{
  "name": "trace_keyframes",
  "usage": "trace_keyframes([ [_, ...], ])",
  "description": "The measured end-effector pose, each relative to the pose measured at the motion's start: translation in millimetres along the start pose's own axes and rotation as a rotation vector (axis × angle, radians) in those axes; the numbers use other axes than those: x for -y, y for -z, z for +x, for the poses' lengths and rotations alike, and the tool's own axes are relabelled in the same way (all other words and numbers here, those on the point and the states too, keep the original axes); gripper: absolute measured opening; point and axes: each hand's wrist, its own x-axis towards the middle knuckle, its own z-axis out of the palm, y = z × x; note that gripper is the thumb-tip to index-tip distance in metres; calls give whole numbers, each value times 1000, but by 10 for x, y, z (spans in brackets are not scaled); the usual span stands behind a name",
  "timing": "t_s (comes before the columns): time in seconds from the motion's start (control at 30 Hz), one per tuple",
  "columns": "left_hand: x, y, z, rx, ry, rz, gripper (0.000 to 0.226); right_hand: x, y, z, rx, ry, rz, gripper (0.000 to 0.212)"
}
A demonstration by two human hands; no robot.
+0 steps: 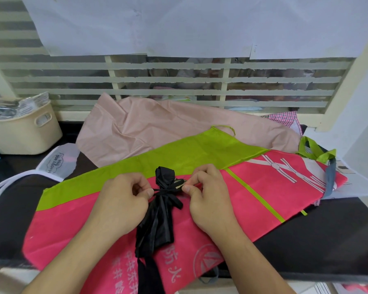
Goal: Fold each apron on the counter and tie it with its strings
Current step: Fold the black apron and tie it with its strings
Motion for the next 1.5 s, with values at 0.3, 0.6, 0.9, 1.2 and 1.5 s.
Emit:
trace_keyframes([
  [0.3, 82, 10, -10, 56, 53, -179, 23, -28, 67, 30, -37, -23, 102, 25],
  [0.6, -10, 67, -84, 317, 114, -229, 23, 61, 9, -12, 283, -52, 678, 31],
  [0.9, -6, 212, -216, 152, 281, -971, 27, 64, -12, 26, 154, -330, 940, 45],
  [1.2, -48, 538, -369, 22, 165, -1535, 33, 840, 262, -614, 616, -209, 660, 24],
  [1.5, -38, 724, -544, -62, 246, -1580, 47, 1053, 978, -812, 438, -204, 121, 26],
])
